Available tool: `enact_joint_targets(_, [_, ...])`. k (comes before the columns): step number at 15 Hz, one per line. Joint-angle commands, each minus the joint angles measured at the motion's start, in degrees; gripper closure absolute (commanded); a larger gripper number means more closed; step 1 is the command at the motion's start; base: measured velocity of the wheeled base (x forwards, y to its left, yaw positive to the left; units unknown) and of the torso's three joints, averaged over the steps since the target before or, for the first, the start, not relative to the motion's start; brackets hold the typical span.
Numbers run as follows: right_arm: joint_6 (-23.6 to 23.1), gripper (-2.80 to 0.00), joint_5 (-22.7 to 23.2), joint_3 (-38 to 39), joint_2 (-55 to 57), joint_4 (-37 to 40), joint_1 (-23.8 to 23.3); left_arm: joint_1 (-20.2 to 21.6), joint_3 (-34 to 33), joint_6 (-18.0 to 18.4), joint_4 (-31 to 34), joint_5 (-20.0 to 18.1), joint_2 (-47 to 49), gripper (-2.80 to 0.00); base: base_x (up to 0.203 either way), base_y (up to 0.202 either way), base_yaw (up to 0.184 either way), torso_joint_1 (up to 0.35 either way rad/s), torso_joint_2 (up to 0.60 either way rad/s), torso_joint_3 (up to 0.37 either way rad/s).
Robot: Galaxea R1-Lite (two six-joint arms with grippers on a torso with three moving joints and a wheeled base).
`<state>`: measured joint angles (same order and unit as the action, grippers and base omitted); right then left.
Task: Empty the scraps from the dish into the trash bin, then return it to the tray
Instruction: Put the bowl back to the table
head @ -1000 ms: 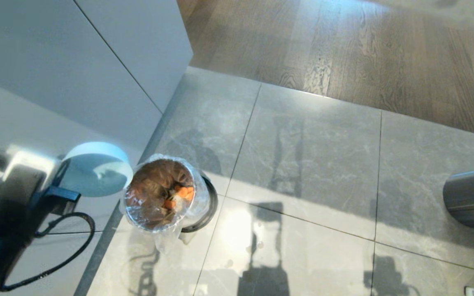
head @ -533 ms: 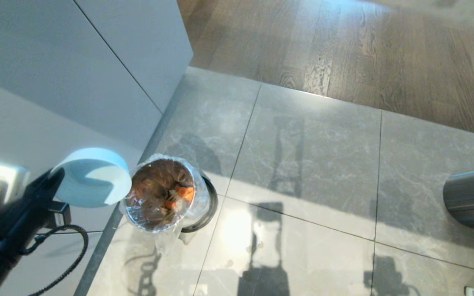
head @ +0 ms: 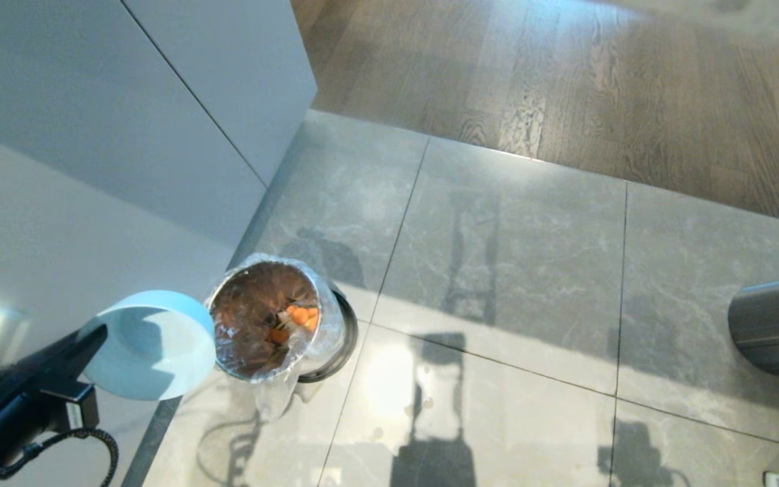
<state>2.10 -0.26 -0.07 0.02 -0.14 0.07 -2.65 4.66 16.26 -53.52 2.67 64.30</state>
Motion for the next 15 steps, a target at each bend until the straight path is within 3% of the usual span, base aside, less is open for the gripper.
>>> enact_joint_targets(1, [0.01,0.00,0.00,-0.01,-0.02,-0.03,0.01,0.01,0.12,-0.55,3.00,-0.02,-5.61,0.00,0.000,0.000,0.000,0.000,0.00,0.000])
enact_joint_targets(9, [0.01,0.00,0.00,0.07,-0.02,-0.03,0.01,-2.25,-0.36,-3.99,15.85,0.01,-19.00,0.00,0.000,0.000,0.000,0.000,0.00,0.000])
enact_joint_targets(15, [0.01,0.00,0.00,-0.01,-0.02,-0.03,0.01,-3.79,-4.14,-5.98,25.90,0.07,-35.46,0.00,0.000,0.000,0.000,0.000,0.00,0.000])
